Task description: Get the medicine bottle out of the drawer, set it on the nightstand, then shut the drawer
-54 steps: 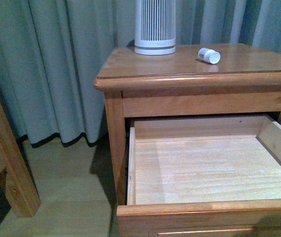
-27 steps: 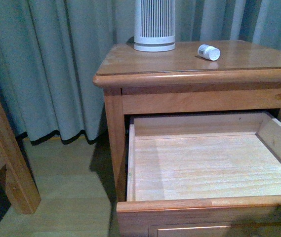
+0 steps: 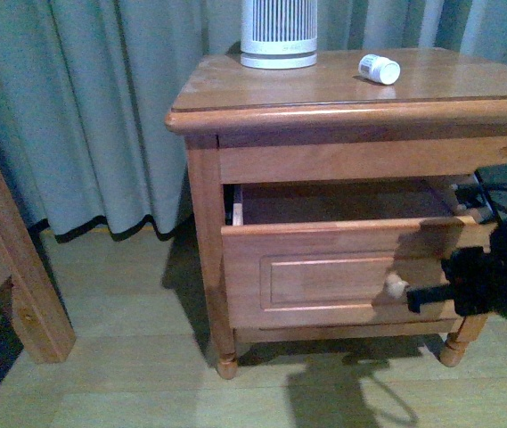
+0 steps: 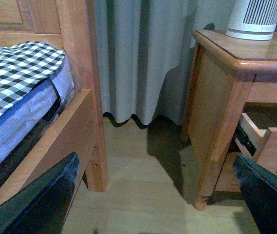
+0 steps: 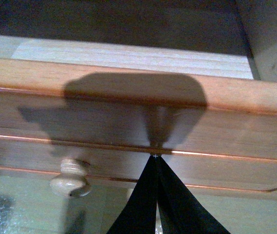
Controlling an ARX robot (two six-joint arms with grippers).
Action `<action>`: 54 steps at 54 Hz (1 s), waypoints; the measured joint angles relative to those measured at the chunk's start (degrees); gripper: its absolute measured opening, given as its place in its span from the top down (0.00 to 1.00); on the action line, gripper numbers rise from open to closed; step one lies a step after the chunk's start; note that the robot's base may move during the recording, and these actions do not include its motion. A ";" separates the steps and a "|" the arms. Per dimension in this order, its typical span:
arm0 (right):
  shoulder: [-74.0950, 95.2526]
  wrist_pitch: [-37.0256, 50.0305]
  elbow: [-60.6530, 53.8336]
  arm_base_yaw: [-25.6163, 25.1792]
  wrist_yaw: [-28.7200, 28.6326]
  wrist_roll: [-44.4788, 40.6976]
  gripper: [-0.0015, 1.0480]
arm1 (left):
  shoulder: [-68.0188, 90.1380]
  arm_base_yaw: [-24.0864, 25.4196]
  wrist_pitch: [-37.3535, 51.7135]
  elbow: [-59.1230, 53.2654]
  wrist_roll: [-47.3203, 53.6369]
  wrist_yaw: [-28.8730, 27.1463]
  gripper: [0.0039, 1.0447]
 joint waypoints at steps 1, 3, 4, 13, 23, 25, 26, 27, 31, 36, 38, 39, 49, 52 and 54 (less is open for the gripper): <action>0.70 -0.87 1.53 -0.15 0.00 -0.20 0.97 | 0.00 0.00 0.00 0.00 0.00 0.00 0.06; 2.21 -2.47 4.48 -0.55 0.00 -0.70 0.97 | 0.00 0.00 0.00 0.00 0.00 0.00 0.06; 2.97 -3.17 5.86 -0.79 0.09 -0.98 0.97 | 0.00 0.00 0.00 0.00 0.00 0.00 0.06; 10.01 -7.96 17.97 -2.82 0.20 -3.19 0.97 | 0.00 0.00 0.00 0.00 0.00 0.00 0.06; 14.23 -13.46 25.29 -3.45 0.28 -4.46 0.97 | 0.00 0.00 0.00 0.00 0.00 0.00 0.06; 14.29 -13.53 25.33 -3.43 0.24 -4.31 0.97 | 0.00 0.00 0.00 0.00 0.00 0.00 0.06; 14.27 -13.53 25.33 -3.43 0.20 -4.24 0.97 | 0.00 0.00 0.00 0.00 0.00 0.00 0.06; 14.08 -13.55 25.09 -3.32 -0.07 -3.82 0.97 | 0.00 0.00 0.00 0.00 0.00 0.00 0.06; 11.85 -15.02 23.74 -2.97 -0.48 -1.62 0.97 | 0.00 0.00 0.00 0.00 0.00 0.00 0.06; 1.40 -22.29 18.25 -1.29 -2.69 4.94 0.97 | 0.00 0.00 0.00 0.00 0.00 0.00 0.06; -3.78 -25.00 16.11 -0.59 -3.96 7.69 0.97 | 0.00 0.00 0.00 0.00 0.00 0.02 0.06; -6.91 -26.49 15.06 -0.26 -4.35 8.96 0.97 | 0.00 0.00 0.00 0.00 0.00 0.00 0.06; -35.06 -33.73 9.05 0.04 -8.46 14.21 0.97 | 0.00 0.00 0.00 0.00 0.00 0.00 0.06; -43.43 -35.63 6.78 0.68 -8.79 14.14 0.97 | 0.00 0.00 0.00 0.00 0.00 0.00 0.06; -49.31 -37.20 4.94 1.36 -8.94 13.97 0.97 | 0.00 0.00 0.00 0.00 0.00 0.00 0.06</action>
